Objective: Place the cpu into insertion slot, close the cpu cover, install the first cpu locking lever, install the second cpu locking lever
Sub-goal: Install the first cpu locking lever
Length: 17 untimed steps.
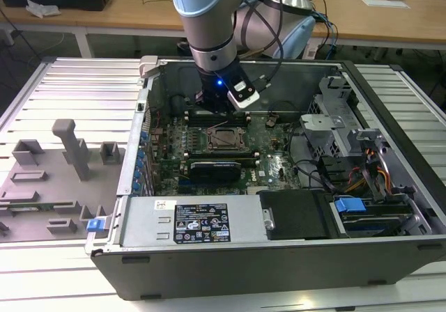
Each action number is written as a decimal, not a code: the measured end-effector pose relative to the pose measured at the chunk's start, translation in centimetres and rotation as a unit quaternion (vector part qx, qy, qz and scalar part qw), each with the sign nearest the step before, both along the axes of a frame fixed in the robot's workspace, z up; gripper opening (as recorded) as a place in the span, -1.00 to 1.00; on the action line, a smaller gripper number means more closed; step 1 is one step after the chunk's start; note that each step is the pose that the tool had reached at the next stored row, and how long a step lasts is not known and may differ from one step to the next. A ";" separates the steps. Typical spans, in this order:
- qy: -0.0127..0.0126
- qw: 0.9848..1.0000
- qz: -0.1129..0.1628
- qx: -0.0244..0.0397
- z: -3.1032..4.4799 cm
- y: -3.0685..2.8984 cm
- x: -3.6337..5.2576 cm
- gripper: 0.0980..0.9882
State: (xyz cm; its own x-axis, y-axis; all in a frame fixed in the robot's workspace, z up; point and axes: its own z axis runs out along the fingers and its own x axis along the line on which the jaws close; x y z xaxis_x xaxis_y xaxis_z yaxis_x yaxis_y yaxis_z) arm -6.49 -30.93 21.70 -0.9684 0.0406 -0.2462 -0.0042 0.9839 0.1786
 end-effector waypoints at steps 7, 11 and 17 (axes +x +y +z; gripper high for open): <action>0.000 1.000 -0.017 0.000 -0.37 0.54 0.00 -0.98; 0.000 1.000 -0.032 0.000 -0.59 0.73 0.00 -0.98; 0.000 0.999 -0.044 0.000 -0.72 0.82 0.00 -0.98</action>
